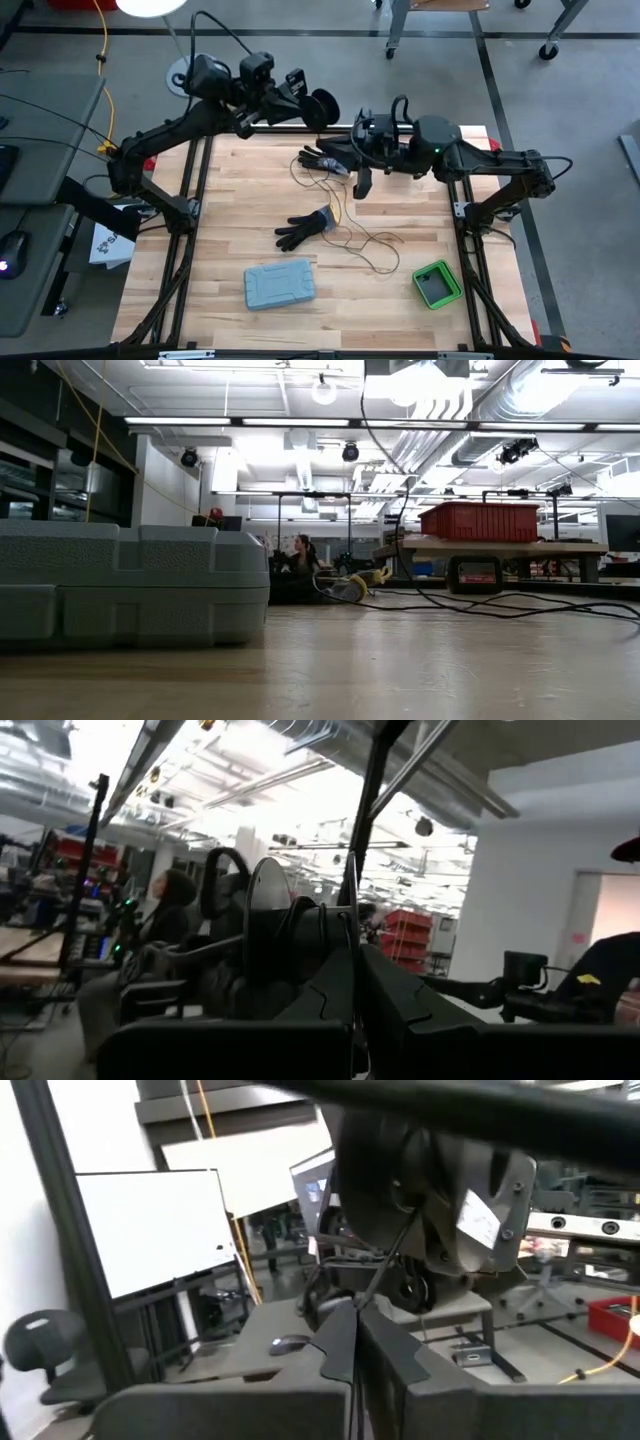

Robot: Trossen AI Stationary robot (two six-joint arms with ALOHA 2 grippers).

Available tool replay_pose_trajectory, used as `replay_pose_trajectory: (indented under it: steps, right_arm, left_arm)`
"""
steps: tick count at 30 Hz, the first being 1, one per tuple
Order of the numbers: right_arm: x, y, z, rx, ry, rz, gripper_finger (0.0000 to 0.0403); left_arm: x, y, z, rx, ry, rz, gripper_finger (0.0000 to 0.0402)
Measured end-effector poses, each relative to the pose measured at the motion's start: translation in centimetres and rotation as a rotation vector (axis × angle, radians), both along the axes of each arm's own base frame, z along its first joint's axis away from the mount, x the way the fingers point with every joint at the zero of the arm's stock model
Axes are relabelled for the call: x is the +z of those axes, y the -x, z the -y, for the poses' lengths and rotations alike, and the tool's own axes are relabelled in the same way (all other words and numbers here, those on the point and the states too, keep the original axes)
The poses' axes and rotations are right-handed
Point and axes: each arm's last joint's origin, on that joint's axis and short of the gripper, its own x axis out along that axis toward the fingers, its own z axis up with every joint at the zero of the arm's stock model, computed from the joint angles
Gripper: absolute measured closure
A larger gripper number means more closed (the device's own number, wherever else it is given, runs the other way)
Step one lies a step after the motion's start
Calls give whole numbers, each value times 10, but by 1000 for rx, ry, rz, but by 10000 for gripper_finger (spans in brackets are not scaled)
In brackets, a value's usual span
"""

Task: Coil cords
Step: Coil the black wire cable onto the black spool

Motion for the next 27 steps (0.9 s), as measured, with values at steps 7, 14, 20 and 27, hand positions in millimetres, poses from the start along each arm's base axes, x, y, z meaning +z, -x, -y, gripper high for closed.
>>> replay_pose_trajectory:
  steps: [7,14,20,27]
  right_arm:
    - [-9,-1,5,-24,-45,-79,379]
    - [-20,-8,10,-141,-55,-161,252]
    - [-34,-21,16,-350,69,-230,202]
    - [-42,-30,21,-417,91,-250,202]
  left_arm:
    - [3,4,-3,41,-6,38,401]
    - [10,12,-2,68,-28,93,401]
    - [15,18,0,83,-27,117,401]
    - [14,17,0,91,-18,119,401]
